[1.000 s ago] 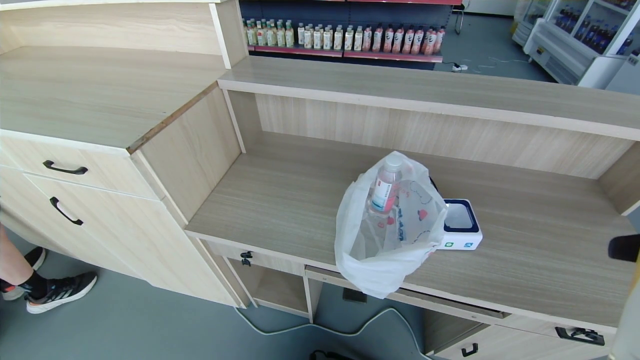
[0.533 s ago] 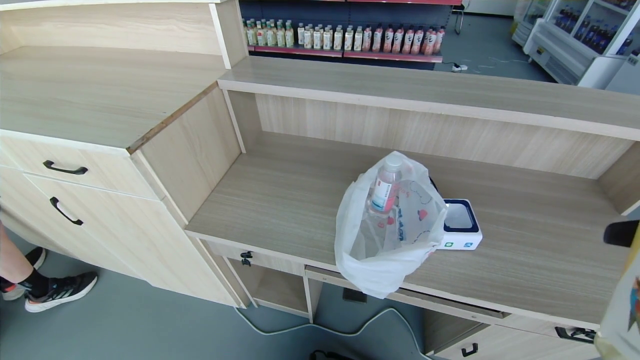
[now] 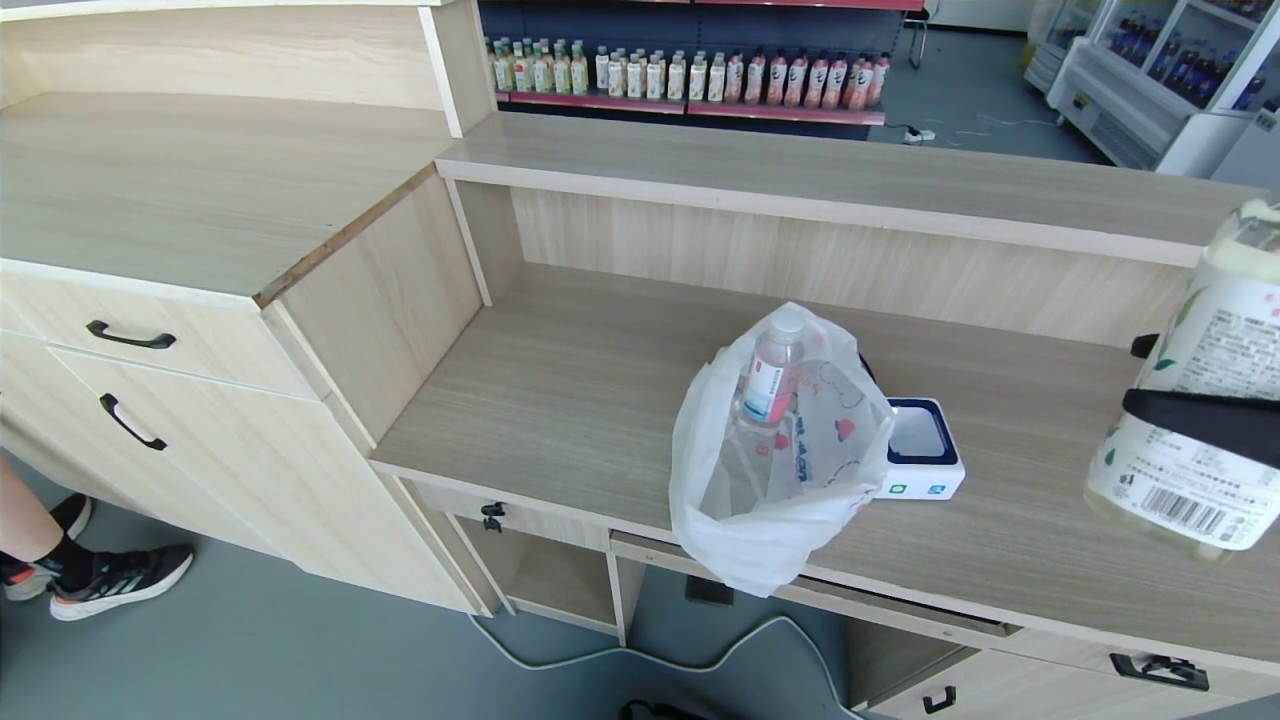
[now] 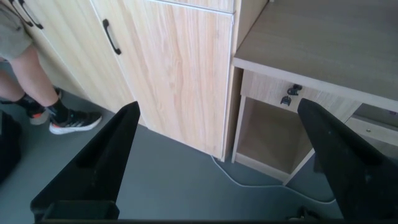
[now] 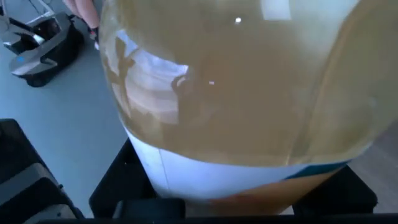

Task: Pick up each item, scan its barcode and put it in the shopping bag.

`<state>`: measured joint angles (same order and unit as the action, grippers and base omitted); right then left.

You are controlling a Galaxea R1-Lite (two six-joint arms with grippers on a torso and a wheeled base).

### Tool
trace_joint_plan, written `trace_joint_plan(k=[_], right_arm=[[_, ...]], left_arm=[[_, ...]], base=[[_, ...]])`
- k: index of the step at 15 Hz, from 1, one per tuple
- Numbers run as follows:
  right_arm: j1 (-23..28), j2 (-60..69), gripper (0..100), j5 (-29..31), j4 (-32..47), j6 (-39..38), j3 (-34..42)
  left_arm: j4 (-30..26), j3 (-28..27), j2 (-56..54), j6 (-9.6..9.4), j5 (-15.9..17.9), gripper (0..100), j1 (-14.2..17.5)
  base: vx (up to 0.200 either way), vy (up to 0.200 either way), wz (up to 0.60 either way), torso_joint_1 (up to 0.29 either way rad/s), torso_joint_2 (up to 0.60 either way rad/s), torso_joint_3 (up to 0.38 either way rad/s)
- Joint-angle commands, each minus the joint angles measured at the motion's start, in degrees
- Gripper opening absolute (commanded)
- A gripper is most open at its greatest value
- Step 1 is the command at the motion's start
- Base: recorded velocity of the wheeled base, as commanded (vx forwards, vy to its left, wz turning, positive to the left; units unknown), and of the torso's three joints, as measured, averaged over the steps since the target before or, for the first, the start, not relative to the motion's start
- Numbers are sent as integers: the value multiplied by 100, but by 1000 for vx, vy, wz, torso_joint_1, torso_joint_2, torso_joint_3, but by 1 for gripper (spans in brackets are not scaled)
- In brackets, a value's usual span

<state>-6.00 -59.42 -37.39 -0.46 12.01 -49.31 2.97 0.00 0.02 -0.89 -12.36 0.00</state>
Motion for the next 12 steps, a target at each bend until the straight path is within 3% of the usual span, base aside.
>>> trace_joint_plan(k=[1,3,4,7,9,12], right_arm=[[943,-571,0,337,-481,460,203],[1575,-1028,0,918,-1079,1436,352],[1997,-1300,0,953,-1562,2025,431],[2630,-1977,0,935,-2960,3123,739],[2806,-2320,0,918,-3733,3879,783],[2797,-2724,0,487,-4243,4073,827]], left_arm=[[1,0,-2,1,-3,100,0],[1,0,-2,1,-3,100,0],[1,0,-2,1,-3,100,0],[1,0,-2,1,-3,100,0],[1,0,-2,1,-3,100,0],[1,0,-2,1,-3,100,-9]], base=[[0,0,0,0,0,0],[0,0,0,0,0,0],[0,0,0,0,0,0],[0,0,0,0,0,0],[0,0,0,0,0,0],[0,0,0,0,0,0]])
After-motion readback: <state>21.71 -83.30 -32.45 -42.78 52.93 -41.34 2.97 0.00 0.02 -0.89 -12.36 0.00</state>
